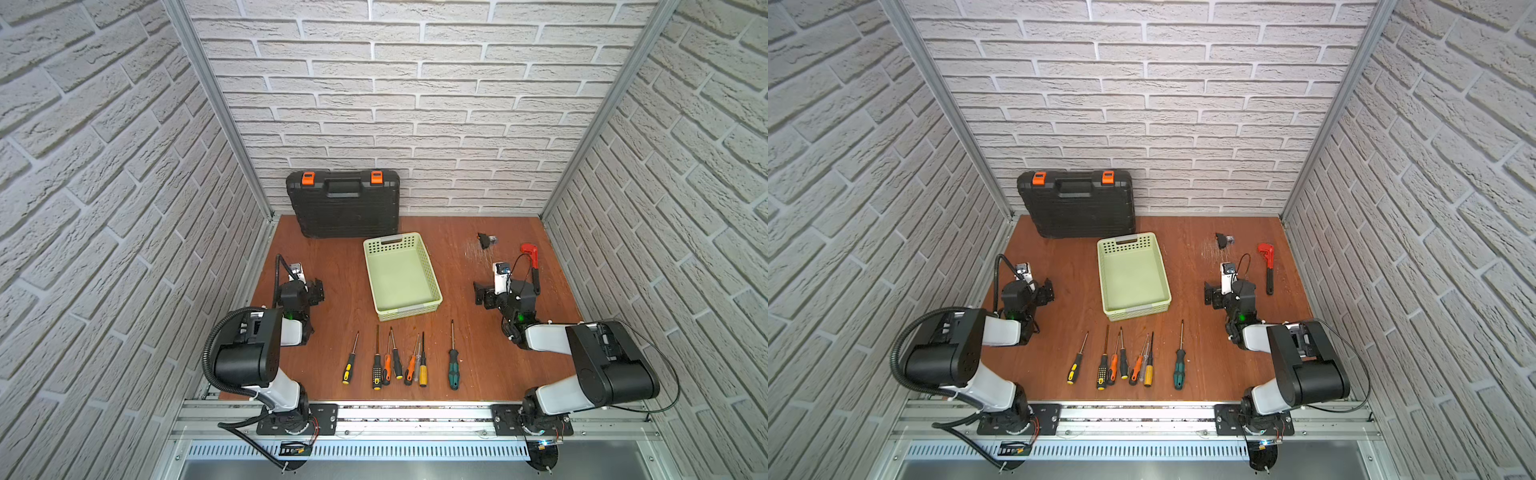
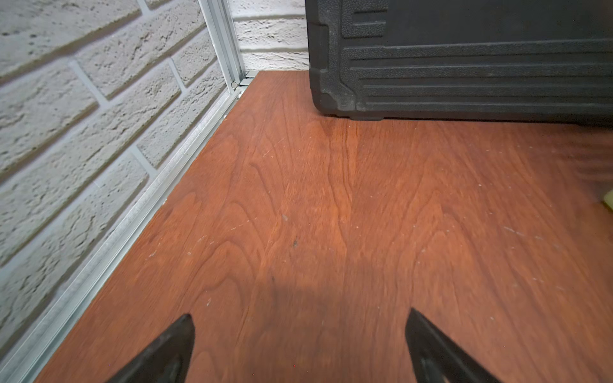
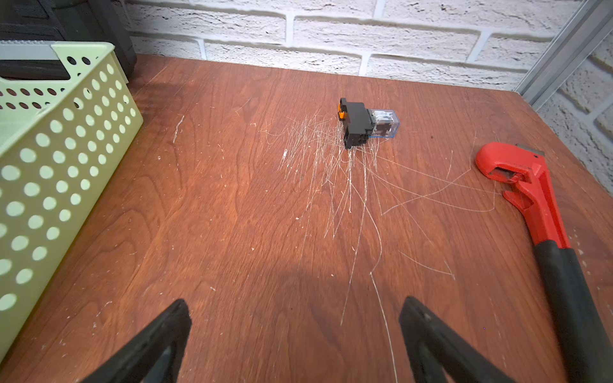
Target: Put the screwdriver in the bin
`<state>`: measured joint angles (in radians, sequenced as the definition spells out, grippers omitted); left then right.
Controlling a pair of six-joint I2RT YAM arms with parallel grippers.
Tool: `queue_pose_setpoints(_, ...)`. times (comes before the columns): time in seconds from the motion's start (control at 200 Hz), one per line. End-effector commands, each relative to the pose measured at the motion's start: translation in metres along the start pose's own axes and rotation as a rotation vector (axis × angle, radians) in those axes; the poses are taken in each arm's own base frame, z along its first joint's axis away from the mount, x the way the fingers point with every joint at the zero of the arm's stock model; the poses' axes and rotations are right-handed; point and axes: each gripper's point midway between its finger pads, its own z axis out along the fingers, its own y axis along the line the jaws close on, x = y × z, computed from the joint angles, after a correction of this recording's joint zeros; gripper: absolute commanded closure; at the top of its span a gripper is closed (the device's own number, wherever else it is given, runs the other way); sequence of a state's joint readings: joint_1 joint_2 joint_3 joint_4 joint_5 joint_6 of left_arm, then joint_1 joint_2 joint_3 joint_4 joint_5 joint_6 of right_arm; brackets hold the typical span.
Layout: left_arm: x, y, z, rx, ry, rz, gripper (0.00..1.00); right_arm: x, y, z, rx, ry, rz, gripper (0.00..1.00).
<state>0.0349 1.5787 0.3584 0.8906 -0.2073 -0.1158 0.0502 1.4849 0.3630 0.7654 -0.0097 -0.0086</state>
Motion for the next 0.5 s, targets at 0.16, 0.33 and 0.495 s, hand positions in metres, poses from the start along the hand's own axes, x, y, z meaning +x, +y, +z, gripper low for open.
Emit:
queue_pose_setpoints(0.16, -0.0223, 0.0029, 0.0009, -0.004, -0.075, -0.023, 0.02, -0.0193, 0.0006, -0.0008, -0.007, -0.056, -0.007, 0.01)
queue_pose_setpoints(0.33, -0.0217, 0.0027, 0.0011, -0.003, -0.073, -0.023, 0.02, -0.0190, 0.0006, -0.0007, -0.007, -0.055, -0.007, 0.01)
queue_pose_setpoints(0.495, -0.0223, 0.0026, 0.0011, -0.003, -0.074, -0.023, 0.02, -0.0191, 0.0000, -0.0001, -0.005, -0.053, -0.005, 0.01)
